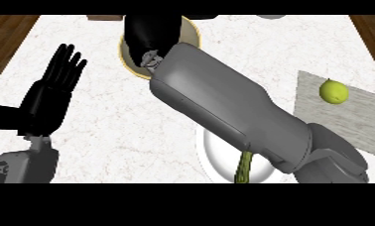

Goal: Pick the tomato from the plate and place it in the bowl

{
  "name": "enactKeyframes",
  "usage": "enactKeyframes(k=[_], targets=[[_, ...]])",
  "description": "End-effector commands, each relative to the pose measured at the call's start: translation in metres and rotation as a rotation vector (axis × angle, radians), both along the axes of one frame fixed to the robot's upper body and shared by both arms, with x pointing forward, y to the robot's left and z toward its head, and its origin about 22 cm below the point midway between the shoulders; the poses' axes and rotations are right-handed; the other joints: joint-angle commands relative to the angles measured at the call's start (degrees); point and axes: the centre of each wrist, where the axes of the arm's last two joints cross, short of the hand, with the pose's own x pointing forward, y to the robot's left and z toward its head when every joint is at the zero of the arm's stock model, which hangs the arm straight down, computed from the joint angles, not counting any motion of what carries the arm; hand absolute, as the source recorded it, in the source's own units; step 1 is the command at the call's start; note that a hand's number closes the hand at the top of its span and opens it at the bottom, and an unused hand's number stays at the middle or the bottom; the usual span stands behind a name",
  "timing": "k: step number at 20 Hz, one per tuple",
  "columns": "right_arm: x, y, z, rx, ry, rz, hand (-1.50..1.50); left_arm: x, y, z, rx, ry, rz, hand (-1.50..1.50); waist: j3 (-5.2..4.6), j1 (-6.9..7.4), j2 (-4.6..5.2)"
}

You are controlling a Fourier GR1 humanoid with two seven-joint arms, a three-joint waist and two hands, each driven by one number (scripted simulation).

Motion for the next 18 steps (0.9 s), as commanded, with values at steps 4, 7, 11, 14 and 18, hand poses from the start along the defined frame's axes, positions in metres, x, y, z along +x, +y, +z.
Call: enactKeyframes(k=[4, 7, 11, 14, 18], targets=[[0.051, -0.033, -0.026, 0.155, -0.041, -0.093, 1.5, -0.001, -0.011, -0.002, 0.019, -0.017, 0.0, 0.0, 0.01, 0.63, 0.7], [0.065, -0.046, -0.044, 0.153, -0.024, -0.116, 1.5, 0.0, -0.011, 0.008, -0.004, -0.02, -0.032, 0.0, -0.01, 1.67, 0.85], [0.08, -0.063, -0.061, 0.11, 0.026, -0.143, 1.5, 0.007, -0.012, 0.007, -0.002, -0.021, -0.043, 0.0, -0.03, 2.56, 1.34], [0.087, -0.076, -0.071, 0.096, 0.119, -0.142, 1.5, 0.008, -0.024, -0.002, -0.02, -0.015, -0.039, 0.0, -0.02, 2.56, 1.73], [0.093, -0.091, -0.082, 0.206, 0.225, -0.229, 1.5, 0.006, -0.021, 0.007, 0.001, -0.054, -0.057, 0.0, 0.04, 3.17, 1.85]])
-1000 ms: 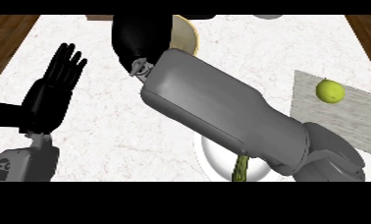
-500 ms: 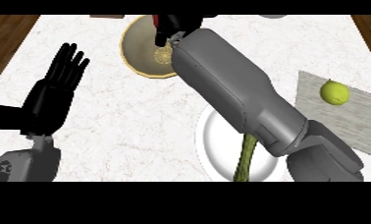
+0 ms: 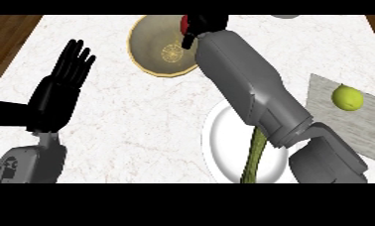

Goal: Pick the tomato from the plate and place it in the bowl

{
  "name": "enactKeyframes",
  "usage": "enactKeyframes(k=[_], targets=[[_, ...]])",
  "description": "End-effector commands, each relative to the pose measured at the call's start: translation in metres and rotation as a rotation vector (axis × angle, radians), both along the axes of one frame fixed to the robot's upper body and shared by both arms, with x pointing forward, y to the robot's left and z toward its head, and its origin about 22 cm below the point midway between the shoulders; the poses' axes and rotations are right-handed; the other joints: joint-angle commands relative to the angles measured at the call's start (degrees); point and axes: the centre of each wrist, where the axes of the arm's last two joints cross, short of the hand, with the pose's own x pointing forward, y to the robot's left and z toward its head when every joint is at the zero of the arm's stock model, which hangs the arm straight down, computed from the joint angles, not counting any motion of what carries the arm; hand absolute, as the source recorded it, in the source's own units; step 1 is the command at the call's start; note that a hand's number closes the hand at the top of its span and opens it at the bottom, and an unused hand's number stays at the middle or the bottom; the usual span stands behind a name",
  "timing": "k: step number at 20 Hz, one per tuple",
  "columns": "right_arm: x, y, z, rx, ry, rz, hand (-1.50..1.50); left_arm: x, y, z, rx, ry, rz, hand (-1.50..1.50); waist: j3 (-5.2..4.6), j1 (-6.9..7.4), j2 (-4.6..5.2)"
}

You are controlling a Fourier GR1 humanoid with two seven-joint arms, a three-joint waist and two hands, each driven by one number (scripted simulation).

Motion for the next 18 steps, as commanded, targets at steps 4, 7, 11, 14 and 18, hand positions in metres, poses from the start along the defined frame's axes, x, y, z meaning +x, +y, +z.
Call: enactKeyframes(k=[4, 7, 11, 14, 18], targets=[[0.005, -0.022, -0.025, 0.136, 0.172, 0.048, -1.5, 0.004, -0.015, 0.009, -0.003, -0.023, -0.039, 0.0, 0.09, 1.92, 0.64], [0.006, -0.023, -0.022, 0.229, 0.095, 0.141, -1.5, 0.01, -0.004, 0.002, -0.015, 0.001, -0.014, 0.0, 0.11, 0.01, 0.49], [0.008, -0.027, -0.014, 0.396, -0.075, 0.125, -1.5, 0.008, -0.002, 0.008, 0.004, 0.0, -0.012, 0.0, 0.21, 0.69, 0.61], [0.014, -0.038, 0.007, 0.611, -0.217, 0.081, -1.5, 0.004, 0.0, 0.003, 0.01, 0.001, 0.006, 0.0, 0.28, -0.43, 0.17], [0.016, -0.051, 0.0, 0.73, -0.308, -0.003, -1.5, 0.0, 0.001, 0.005, -0.002, 0.001, 0.009, 0.0, 0.19, -0.46, -0.2]])
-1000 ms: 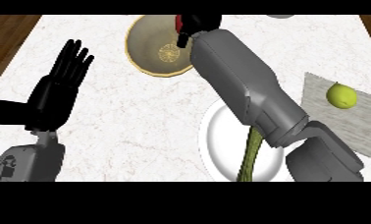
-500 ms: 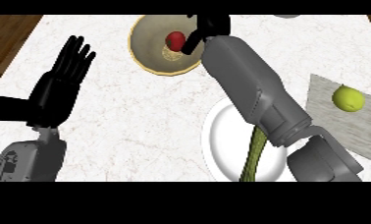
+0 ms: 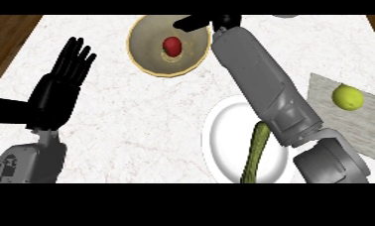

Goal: Pick the tomato from the plate and place it in the bowl

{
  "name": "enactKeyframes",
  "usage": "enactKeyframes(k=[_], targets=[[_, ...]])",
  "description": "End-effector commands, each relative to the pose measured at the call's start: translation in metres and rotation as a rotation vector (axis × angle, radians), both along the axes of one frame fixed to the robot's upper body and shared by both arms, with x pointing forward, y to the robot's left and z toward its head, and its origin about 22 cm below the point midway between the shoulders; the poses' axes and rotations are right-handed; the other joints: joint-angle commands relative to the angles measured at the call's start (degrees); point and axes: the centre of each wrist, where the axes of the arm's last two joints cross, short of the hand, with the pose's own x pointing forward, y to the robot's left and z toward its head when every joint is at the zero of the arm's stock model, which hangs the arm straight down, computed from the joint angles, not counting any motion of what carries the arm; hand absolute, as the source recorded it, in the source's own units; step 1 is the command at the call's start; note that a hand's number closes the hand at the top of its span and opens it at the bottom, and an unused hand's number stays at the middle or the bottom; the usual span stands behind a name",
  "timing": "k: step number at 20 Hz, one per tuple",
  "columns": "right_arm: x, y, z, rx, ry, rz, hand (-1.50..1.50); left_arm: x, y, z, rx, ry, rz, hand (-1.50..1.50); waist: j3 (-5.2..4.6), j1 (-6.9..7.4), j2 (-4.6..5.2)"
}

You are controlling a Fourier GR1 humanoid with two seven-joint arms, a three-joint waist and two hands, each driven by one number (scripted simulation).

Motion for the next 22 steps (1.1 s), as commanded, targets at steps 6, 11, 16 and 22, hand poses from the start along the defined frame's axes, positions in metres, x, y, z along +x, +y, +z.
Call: enactKeyframes(k=[6, 11, 16, 22], targets=[[0.012, -0.072, -0.019, 0.166, -0.083, -0.122, -1.5, -0.014, 0.009, -0.004, 0.001, 0.023, 0.045, 0.0, -0.07, -2.76, -1.46], [0.007, -0.107, -0.035, 0.189, -0.04, -0.105, -1.5, -0.017, 0.025, -0.018, 0.004, 0.043, 0.092, 0.0, -0.12, -5.1, -2.25], [-0.006, -0.165, -0.056, 0.188, -0.043, -0.078, -1.5, -0.028, 0.018, -0.005, -0.006, 0.05, 0.089, 0.0, -0.1, -5.12, -2.39], [-0.029, -0.21, -0.064, 0.195, -0.007, -0.046, -1.5, -0.023, 0.027, -0.007, 0.005, 0.042, 0.077, 0.0, -0.12, -5.16, -2.25]])
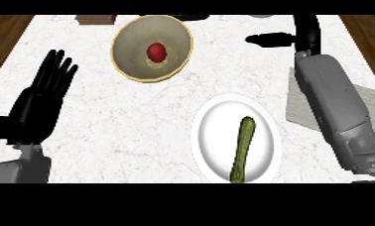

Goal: Pick the tomato from the plate and place it in the bowl

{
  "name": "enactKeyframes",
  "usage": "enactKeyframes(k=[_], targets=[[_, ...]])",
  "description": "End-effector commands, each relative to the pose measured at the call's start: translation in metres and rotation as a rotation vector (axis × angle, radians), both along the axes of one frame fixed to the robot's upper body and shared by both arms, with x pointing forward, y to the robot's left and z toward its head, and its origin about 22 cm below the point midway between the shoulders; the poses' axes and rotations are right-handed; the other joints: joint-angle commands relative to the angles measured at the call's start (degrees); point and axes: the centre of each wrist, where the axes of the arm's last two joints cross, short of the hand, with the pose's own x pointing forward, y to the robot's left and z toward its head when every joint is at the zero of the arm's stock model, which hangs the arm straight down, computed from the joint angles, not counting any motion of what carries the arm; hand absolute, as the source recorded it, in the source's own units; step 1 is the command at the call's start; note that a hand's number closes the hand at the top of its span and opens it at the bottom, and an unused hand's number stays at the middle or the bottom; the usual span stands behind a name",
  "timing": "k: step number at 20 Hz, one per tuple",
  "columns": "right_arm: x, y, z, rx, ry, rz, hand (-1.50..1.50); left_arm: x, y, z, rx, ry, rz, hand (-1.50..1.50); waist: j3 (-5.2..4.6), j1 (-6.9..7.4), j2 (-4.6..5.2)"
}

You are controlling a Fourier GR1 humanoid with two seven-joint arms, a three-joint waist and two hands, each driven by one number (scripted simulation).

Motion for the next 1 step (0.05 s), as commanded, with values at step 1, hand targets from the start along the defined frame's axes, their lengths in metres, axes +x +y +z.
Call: enactKeyframes(k=[1], targets=[[-0.0277, -0.0244, -0.0099, 0.004, 0.035, 0.053, -1.5, -0.0017, 0.0032, -0.0055, 0.013, 0.002, 0.02, 0.0, -0.04, -1.02, -0.35]])
